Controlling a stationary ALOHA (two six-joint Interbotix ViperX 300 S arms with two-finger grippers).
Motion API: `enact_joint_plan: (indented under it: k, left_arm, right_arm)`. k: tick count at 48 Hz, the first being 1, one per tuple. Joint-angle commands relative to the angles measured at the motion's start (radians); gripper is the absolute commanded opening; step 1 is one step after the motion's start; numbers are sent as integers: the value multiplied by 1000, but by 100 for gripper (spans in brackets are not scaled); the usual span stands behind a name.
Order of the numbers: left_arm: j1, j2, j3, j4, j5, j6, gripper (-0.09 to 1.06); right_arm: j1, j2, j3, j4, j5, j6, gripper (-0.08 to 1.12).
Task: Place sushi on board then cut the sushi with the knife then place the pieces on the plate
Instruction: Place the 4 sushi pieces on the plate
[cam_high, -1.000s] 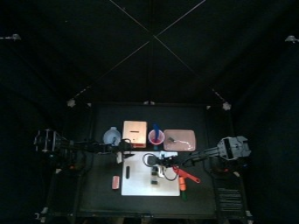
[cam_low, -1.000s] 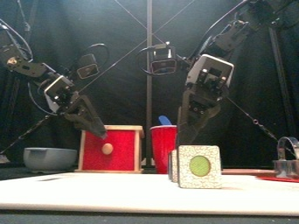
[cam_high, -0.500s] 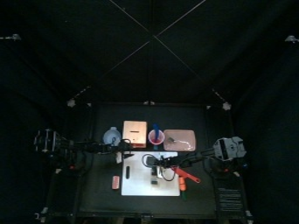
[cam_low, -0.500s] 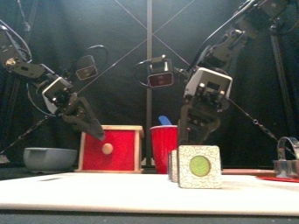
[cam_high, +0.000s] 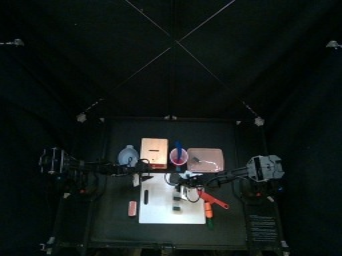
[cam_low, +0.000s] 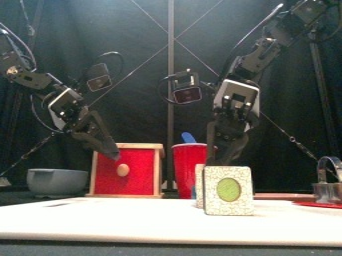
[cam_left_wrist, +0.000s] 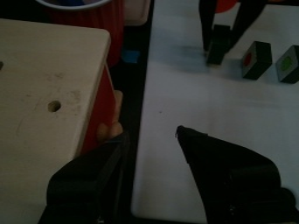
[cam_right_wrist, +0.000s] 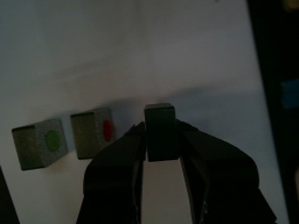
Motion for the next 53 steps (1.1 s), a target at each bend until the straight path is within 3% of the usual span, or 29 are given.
enact_joint_plan:
  k: [1,12,22,47,53]
  left_arm:
    - [3,-5,-12,2,-5,3,85]
    - [5,-5,-15,3,-5,3,85]
    - [6,-5,-15,2,-5,3,85]
    - [18,-2,-12,3,-5,3,85]
    - [21,2,-14,3,-5,3,85]
  right_arm:
    - [-55,-118,32,21,14,3,55]
    - [-213,-288,135,44,66,3,55]
    - [-388,-353,198,31,132,2,55]
    - [-557,-268,255,-43,130,2,56]
    - [-563,-227,255,-43,123,0,62]
